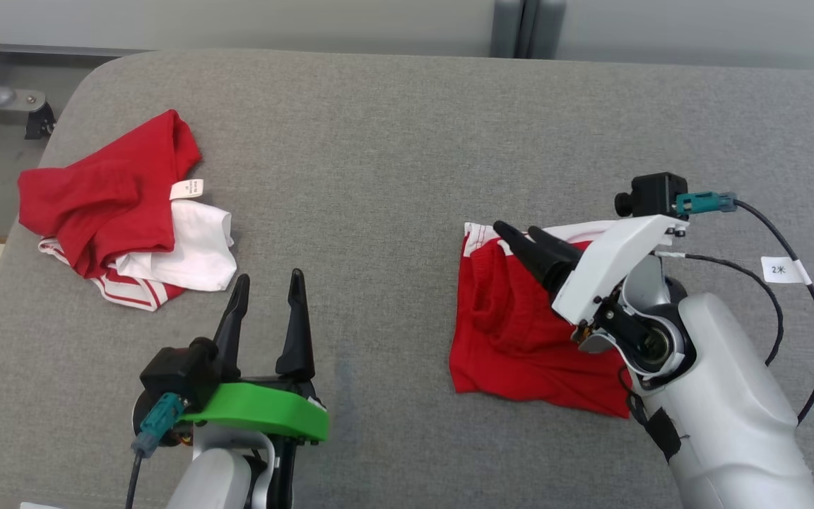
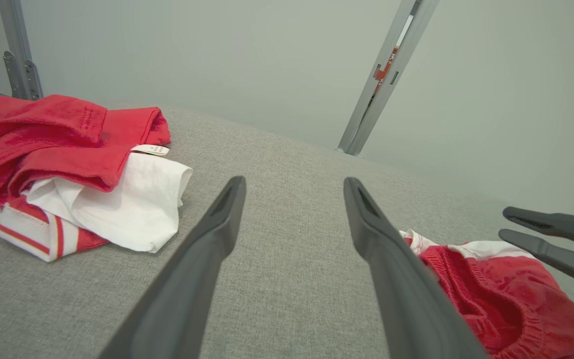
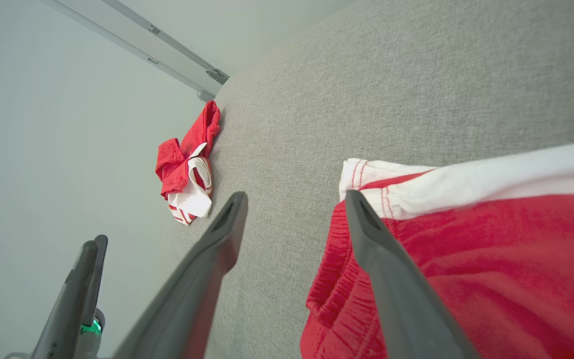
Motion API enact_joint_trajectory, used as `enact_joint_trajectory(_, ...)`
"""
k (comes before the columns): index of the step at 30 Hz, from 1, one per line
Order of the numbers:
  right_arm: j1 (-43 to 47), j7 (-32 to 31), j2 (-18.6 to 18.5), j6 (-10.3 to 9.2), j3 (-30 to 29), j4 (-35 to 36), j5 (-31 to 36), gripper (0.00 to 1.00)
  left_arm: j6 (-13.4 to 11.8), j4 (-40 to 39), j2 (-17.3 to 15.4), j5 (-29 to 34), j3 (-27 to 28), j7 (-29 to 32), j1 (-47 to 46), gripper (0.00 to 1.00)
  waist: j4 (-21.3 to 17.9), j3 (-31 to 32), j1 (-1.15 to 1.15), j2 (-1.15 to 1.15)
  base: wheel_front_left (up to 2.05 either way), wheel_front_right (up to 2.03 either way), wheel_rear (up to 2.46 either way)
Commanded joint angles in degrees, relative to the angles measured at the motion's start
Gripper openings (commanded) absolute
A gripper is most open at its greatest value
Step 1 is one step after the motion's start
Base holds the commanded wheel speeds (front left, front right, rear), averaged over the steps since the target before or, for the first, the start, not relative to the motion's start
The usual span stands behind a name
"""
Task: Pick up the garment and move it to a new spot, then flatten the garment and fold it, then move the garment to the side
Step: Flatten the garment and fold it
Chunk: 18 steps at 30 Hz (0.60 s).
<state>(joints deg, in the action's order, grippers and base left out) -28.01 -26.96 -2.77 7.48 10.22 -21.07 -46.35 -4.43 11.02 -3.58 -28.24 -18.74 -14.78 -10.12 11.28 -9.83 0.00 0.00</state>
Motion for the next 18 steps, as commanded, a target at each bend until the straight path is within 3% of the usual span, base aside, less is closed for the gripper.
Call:
enact_joint_trajectory(1,-0.73,1.99,-0.32,0.01,-0.6,0.92,2.73,1.0,0.39,-0.26,0.06,0.25,-0.22,-0.42,-1.19,1.0,-0.73,0.1,0.0,0.0,0.0,0.0,0.0)
enact_joint_trajectory(10,4.43,17.57,-6.45,0.0,-1.48,6.65,20.87,1.0,1.13,0.79,0.2,1.31,-0.21,-0.45,-2.87,1.0,-4.72,1.47,0.0,0.0,0.0,0.0,0.0)
enact_joint_trajectory(18,11.84,31.15,-4.6,0.0,-5.02,6.38,30.95,1.0,2.08,1.14,0.51,2.33,2.08,-0.42,-0.56,1.0,-8.62,4.24,0.0,0.0,0.0,0.0,0.0)
